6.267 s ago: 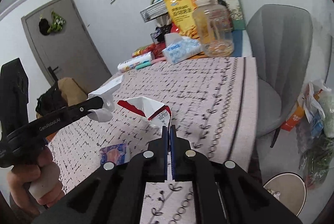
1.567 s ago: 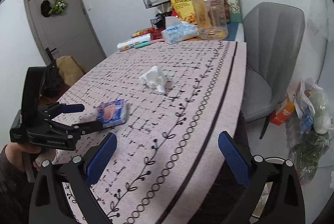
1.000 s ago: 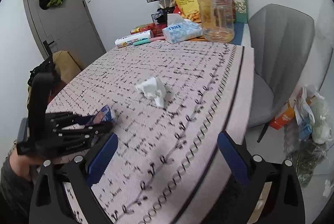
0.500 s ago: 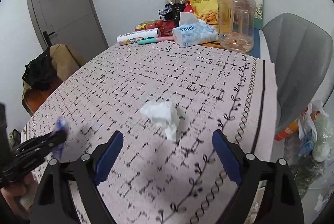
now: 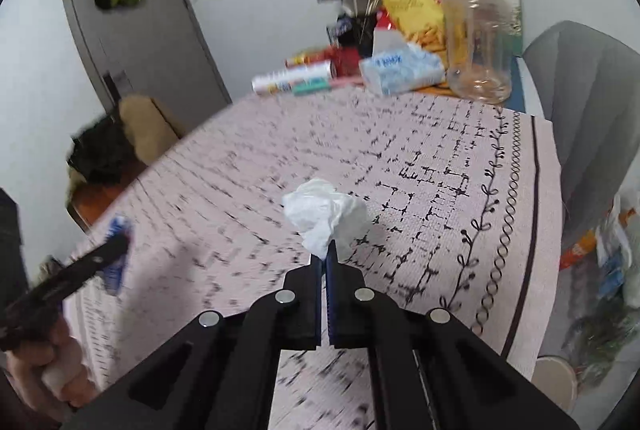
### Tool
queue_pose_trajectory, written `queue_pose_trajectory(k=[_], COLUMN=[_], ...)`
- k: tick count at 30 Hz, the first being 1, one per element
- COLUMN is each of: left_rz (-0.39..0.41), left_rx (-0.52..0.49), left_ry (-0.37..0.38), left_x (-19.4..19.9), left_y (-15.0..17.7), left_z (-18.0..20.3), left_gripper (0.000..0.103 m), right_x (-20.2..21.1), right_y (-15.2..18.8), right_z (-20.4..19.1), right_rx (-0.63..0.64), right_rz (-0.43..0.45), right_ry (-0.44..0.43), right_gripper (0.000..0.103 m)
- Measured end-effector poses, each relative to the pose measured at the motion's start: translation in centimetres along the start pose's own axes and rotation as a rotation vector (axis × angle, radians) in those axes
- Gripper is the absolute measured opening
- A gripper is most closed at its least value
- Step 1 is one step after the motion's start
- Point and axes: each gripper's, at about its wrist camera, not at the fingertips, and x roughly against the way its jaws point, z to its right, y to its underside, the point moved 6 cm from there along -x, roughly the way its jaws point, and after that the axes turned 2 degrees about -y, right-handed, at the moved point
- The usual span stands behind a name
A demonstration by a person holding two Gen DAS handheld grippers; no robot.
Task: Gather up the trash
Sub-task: 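Carry the tissue packet and white tissue over the bin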
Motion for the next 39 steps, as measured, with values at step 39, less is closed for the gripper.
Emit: queue_pose_trajectory(k=[39], left_rz=[-0.238], left_rx=[-0.412], left_ry=[0.335], left_x=[-6.5], left_y=[10.1], left_z=[34.1], left_gripper=[0.033], right_x=[17.3], right_y=[7.2], right_z=[23.0], right_rx=[-0.188], right_rz=[0.160], right_ry=[0.176], right_gripper=[0.003])
